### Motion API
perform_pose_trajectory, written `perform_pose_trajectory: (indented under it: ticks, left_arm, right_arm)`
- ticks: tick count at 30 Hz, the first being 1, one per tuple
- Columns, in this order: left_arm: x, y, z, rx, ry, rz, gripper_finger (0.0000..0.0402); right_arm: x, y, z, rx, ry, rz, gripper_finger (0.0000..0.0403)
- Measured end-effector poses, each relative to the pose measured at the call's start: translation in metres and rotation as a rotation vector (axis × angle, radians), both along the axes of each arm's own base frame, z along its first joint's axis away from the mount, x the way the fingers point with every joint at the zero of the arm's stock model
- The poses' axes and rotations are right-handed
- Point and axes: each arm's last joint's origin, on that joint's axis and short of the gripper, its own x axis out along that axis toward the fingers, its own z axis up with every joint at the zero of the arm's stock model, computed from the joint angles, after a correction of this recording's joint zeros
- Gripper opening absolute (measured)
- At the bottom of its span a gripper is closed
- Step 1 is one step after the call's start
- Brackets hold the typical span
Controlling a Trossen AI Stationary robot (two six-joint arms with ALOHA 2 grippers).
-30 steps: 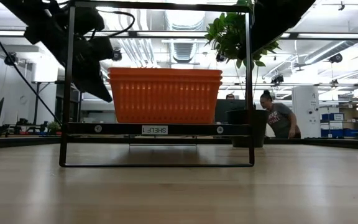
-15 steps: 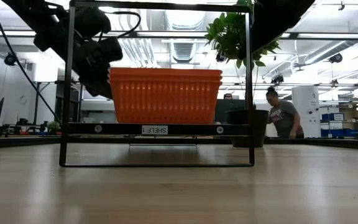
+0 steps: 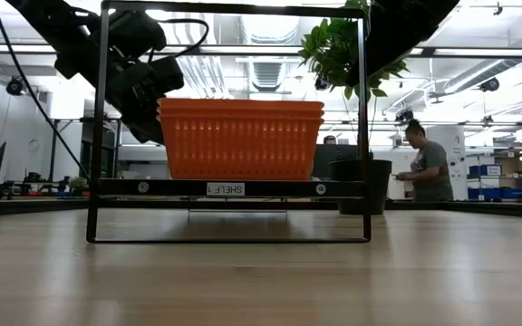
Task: Stack baskets on shelf by color
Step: Adjust the bins on the shelf, then return to Home Position
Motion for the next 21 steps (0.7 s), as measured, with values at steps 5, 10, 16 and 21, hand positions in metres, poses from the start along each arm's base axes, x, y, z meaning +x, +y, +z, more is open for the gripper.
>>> perform_pose_trajectory:
  ticks: [5,10,16,21]
  left_arm:
    - [-0.002,-0.001,-0.001,-0.009,0.024,-0.003,0.0000]
    - [-0.011,-0.011,0.005,-0.051,0.006,-0.089,0.0000]
    - [-0.024,-0.041,0.027,0.021,-0.151,-0.260,0.0000]
    - [-0.038,-0.066,0.035,0.134,-0.361,-0.430,0.0000]
  right_arm:
    - [0.000,0.000,0.000,-0.003,-0.001,0.000,0.0009]
    - [-0.007,0.012,-0.007,-0.155,-0.023,0.040,0.0009]
    - [-0.018,0.025,-0.014,-0.245,-0.114,0.161,0.0009]
    - [-0.022,0.005,-0.010,-0.214,-0.267,0.356,0.0009]
